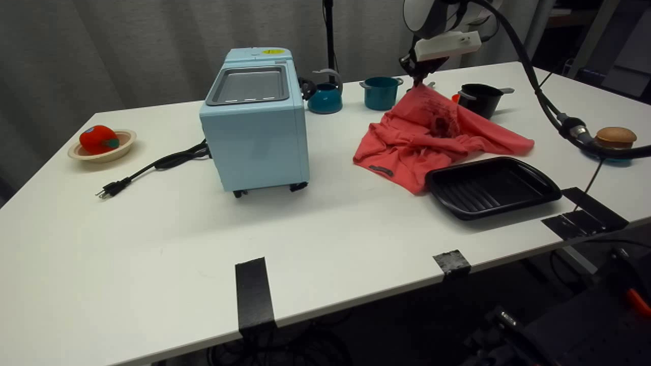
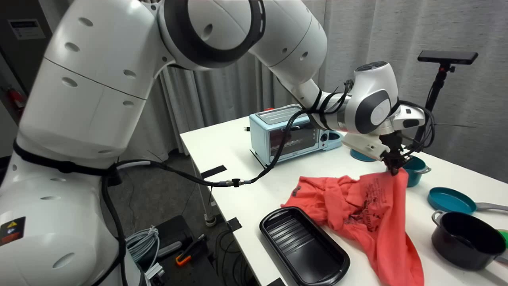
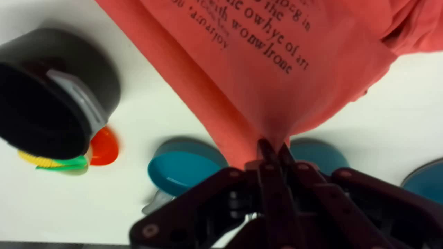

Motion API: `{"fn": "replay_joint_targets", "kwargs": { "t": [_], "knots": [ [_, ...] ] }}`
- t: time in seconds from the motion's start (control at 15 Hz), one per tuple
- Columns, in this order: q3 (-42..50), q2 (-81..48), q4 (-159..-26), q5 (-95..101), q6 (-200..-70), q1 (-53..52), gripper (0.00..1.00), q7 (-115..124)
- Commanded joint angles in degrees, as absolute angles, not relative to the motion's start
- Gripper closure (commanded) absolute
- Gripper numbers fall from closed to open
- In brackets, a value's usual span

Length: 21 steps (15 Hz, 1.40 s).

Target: Unfold the peach shirt on the table.

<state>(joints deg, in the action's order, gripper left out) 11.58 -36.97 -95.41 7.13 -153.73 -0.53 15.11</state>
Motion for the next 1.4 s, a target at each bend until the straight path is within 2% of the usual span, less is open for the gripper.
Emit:
{"fn": "replay_joint_targets", "kwargs": {
  "t": [0.0,0.2,0.27,0.6,0.73,0.93,1.33],
  "knots": [
    [19.7,-36.6,-95.5,12.7,-158.6,-5.7,0.99,22.7],
    [28.5,-38.3,-94.8,18.2,-161.4,-10.9,0.99,30.5],
    [30.7,-38.6,-94.9,19.4,-161.3,-12.3,0.78,32.6],
    [35.3,-38.7,-97.2,22.2,-159.8,-16.7,0.4,38.2],
    [33.7,-36.9,-99.5,21.9,-160.1,-17.0,0.25,36.5],
    [26.0,-33.6,-102.9,19.0,-159.2,-14.2,0.03,30.0],
    [12.7,-32.3,-107.7,12.1,-154.3,-7.8,0.0,17.7]
  ]
}}
